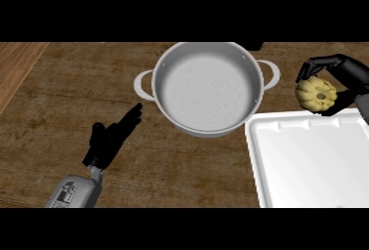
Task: Pick the squash from the tray and place it in the pot
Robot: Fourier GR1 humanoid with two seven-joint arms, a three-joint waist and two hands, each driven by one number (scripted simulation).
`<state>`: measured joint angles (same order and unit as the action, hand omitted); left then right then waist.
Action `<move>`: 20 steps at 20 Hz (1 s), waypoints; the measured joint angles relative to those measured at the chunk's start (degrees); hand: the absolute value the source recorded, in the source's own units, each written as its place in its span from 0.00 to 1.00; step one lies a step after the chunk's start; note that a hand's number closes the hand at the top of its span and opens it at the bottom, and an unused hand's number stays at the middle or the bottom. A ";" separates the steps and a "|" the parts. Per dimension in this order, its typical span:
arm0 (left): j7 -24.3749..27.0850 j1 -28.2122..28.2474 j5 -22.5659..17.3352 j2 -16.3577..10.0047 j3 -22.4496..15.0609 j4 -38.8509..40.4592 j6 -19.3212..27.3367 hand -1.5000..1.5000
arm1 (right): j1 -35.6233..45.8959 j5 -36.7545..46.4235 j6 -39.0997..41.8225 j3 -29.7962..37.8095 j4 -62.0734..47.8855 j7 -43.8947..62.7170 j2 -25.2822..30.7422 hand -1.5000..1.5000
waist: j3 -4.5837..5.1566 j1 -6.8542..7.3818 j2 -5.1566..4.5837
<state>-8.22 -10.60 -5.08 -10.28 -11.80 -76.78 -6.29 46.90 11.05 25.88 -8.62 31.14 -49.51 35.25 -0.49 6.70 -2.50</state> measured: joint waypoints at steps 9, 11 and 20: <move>0.28 0.68 0.36 -0.12 0.60 0.43 0.41 0.50 | 8.33 1.43 -3.20 -2.74 -2.41 -2.49 0.31 1.00 | 0.22 -1.01 0.59; 0.17 0.55 0.33 -0.21 1.03 0.76 0.53 0.50 | 10.57 2.01 -3.53 -3.64 -3.06 -2.44 -0.76 1.00 | 0.29 -1.56 0.81; -0.36 1.51 0.43 -0.03 1.59 -0.03 0.80 0.50 | 20.81 7.07 -5.55 -9.01 -6.36 -0.41 -7.54 1.00 | 0.44 -2.81 1.42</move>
<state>-8.57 -9.09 -4.65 -10.31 -10.21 -76.81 -5.49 67.70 18.11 20.33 -17.64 24.78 -49.92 27.71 -0.06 3.89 -1.08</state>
